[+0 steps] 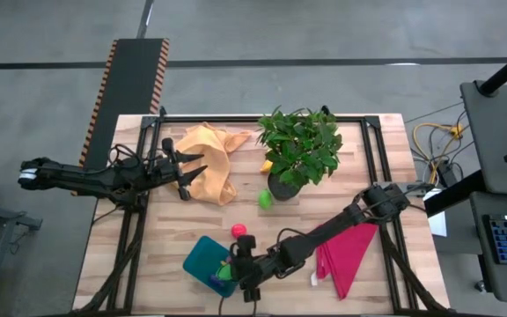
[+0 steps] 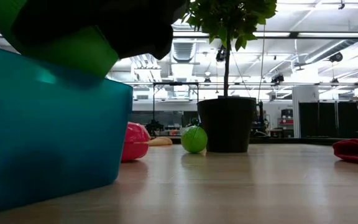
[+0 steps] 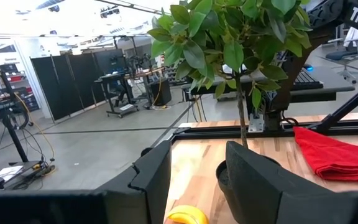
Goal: Pick and placing Produce into tupperware
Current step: Put the green corn into the blue bin, then put the yellow banana into the blue bin
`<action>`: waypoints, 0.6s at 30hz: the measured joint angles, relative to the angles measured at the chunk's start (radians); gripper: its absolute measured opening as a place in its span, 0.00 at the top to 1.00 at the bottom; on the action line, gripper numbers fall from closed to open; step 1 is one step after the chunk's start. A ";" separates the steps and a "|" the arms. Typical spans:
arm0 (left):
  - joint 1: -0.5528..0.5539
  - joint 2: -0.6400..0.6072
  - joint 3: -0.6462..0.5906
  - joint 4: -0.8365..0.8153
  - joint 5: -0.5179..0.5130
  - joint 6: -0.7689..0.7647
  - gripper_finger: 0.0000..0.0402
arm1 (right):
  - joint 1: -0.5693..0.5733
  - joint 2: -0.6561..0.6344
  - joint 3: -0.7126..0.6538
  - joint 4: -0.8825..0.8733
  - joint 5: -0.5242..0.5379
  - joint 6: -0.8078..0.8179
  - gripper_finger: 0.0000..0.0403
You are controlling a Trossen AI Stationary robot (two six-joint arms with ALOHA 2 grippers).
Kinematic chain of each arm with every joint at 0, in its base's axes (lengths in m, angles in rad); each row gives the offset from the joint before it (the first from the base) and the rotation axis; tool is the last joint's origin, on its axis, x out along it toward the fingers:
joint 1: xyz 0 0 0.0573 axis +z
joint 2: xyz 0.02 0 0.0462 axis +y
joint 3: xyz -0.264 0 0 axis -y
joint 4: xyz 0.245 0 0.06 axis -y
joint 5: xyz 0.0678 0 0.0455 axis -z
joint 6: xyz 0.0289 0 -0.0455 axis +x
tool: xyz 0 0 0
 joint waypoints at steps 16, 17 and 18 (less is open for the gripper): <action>0.000 0.002 0.000 0.000 0.000 0.000 0.65 | -0.005 0.004 0.000 -0.012 0.001 -0.010 0.35; 0.000 0.002 0.000 0.000 0.000 0.000 0.65 | -0.005 0.004 0.000 -0.013 0.001 -0.004 0.36; 0.000 0.002 0.000 0.000 0.000 0.000 0.65 | -0.005 0.003 0.000 -0.014 0.001 -0.003 0.37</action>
